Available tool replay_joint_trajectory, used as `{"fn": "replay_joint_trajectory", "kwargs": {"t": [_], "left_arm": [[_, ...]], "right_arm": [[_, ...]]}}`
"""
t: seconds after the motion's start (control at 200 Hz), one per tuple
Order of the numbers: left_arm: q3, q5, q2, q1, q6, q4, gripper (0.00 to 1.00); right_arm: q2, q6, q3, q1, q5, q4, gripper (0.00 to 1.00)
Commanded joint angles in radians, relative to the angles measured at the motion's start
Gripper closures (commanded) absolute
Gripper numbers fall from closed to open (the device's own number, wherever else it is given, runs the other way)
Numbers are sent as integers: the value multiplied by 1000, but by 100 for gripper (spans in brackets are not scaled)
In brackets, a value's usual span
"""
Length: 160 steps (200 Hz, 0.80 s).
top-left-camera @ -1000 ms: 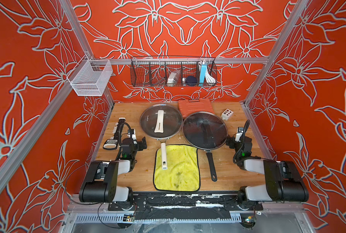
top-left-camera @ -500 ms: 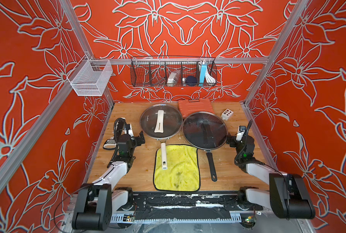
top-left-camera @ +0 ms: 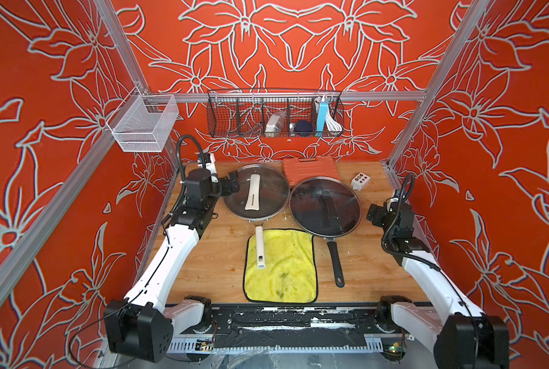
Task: Wipe the pot lid with a cloth
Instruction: Pick up the pot lid from the cooking pot.
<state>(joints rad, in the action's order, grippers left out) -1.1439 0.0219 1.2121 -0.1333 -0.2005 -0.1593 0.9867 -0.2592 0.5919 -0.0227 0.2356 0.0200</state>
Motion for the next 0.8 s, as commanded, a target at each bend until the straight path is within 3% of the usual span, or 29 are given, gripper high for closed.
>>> {"fn": "replay_joint_trajectory", "kwargs": {"t": [0.0, 0.125, 0.26, 0.611, 0.796], "left_arm": [[-184, -24, 111, -45, 41, -304, 0], [-373, -2, 235, -89, 62, -471, 0], [-508, 22, 355, -113, 69, -586, 1], [-605, 46, 564, -147, 79, -655, 1], [-624, 62, 628, -170, 98, -648, 1]], "right_arm": [[-49, -124, 38, -6, -6, 239, 3], [-107, -182, 84, -34, -91, 389, 3], [-184, -146, 133, -112, -188, 481, 3], [-340, -20, 161, -221, -467, 541, 3], [-303, -7, 126, -282, -492, 493, 3]]}}
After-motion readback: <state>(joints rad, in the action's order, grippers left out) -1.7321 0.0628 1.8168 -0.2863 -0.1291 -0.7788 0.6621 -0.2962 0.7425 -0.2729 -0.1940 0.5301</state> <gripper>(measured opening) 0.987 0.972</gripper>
